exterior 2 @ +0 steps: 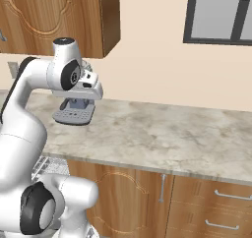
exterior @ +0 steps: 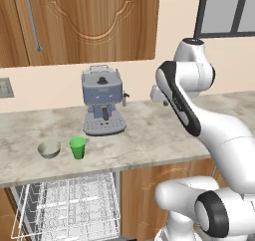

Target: Pick up the cup and bowl from the counter, place them in the dishwasher, and close the dishwasher door.

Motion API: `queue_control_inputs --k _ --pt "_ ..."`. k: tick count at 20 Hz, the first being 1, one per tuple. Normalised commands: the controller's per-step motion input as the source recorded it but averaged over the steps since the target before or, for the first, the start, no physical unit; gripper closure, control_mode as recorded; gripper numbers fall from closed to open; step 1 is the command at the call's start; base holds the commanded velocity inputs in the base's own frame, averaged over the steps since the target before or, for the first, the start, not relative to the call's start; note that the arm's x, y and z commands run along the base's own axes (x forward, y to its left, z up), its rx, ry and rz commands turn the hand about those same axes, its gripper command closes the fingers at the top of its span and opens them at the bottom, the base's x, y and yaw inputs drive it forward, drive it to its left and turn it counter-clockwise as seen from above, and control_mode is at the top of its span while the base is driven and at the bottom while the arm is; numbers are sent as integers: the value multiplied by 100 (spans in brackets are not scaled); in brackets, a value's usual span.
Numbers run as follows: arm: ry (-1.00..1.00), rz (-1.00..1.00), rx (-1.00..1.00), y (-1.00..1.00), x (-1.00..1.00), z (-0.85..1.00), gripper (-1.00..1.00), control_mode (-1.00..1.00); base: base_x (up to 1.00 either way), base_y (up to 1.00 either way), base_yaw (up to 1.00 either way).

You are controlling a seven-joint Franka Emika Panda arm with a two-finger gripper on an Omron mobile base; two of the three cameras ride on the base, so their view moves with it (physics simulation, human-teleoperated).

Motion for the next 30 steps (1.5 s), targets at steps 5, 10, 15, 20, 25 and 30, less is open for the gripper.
queue_control_inputs --k 5,10,15,20,25,30 --pt "0 0 0 0 -11 0 -100 -100 0 0 0" --pt "-5 0 0 9 -33 0 -100 -100 0 0 0" --pt "-7 0 0 18 -39 -5 -100 -100 0 0 0" --pt "-9 0 0 22 -35 -10 -100 -100 0 0 0" --pt "-7 0 0 24 -21 -11 -100 -100 0 0 0" --pt "-3 0 0 30 -8 -11 -100 -100 0 0 0"
